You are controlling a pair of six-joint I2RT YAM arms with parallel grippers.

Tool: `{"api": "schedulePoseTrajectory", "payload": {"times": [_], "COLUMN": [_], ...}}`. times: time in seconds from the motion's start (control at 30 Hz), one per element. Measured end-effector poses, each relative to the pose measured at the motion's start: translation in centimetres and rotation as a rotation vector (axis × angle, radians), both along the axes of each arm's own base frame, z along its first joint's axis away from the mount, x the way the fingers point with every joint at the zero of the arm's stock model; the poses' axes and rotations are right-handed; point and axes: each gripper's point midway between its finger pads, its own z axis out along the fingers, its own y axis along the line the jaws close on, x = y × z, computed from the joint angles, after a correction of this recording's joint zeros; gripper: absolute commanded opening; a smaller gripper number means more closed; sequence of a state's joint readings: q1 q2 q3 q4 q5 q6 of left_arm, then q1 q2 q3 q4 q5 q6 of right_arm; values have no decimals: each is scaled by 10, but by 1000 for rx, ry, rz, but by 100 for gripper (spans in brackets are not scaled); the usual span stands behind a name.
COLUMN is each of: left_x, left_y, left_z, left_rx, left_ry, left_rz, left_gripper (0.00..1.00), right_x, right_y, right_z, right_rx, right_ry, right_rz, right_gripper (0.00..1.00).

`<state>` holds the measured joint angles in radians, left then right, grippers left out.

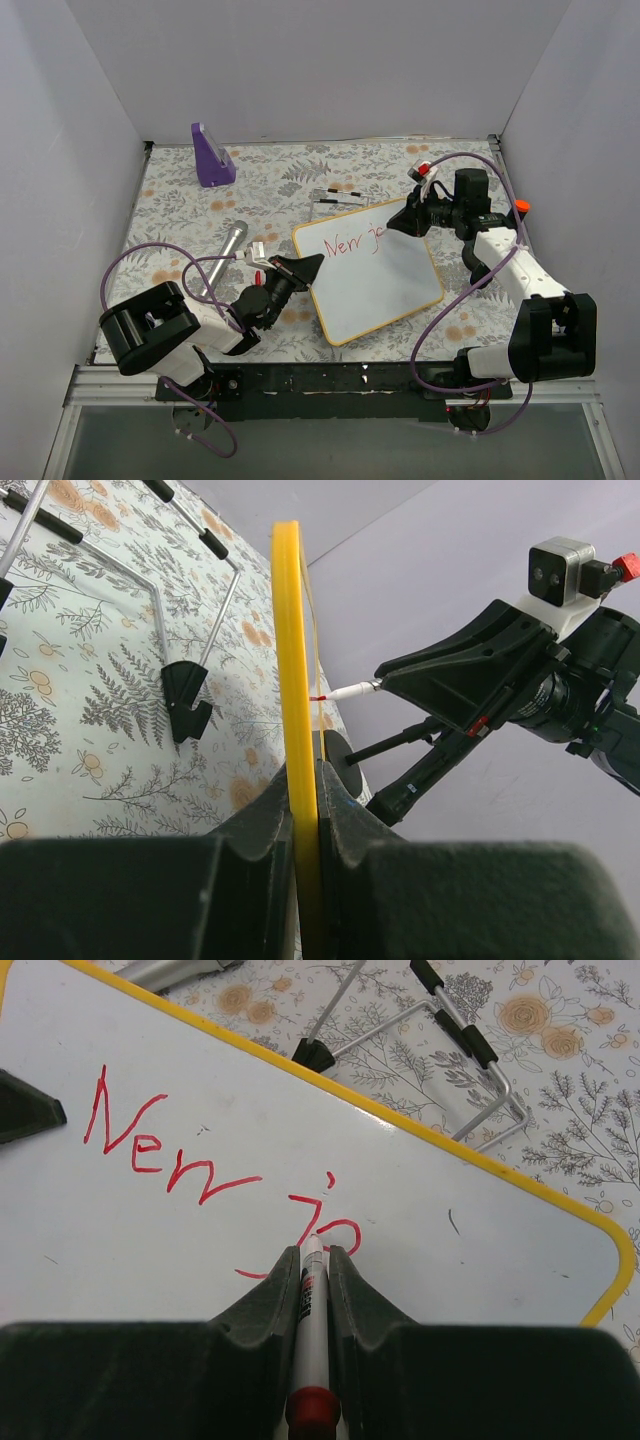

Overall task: Write a sentence on the whiteboard
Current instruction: Write on the whiteboard with the whiteboard marker without the cap.

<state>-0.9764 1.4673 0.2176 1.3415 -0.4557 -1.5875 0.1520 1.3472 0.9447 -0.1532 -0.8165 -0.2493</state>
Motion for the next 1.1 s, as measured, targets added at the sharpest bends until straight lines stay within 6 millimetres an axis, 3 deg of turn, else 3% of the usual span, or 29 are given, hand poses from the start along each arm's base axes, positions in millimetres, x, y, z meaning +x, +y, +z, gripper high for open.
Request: {"api": "schedulePoseTrajectory", "payload": {"times": [0.37,0.6,1.1], "left_x": [0,0,0], "left_y": [0,0,0], "left_z": [1,1,1], "left_rx": [0,0,0], "left_ry": [-3,-3,-4], "left_rz": [-3,-3,-3], "left_gripper": [0,0,0], "right_x": [8,16,22], "right_y": [-1,-18,-22], "right_z": [7,12,0], "right_rx": [10,5,-1], "right_ry": [-10,-30,1], "right_rz": [-32,-86,-103], "right_gripper": [1,1,1]}}
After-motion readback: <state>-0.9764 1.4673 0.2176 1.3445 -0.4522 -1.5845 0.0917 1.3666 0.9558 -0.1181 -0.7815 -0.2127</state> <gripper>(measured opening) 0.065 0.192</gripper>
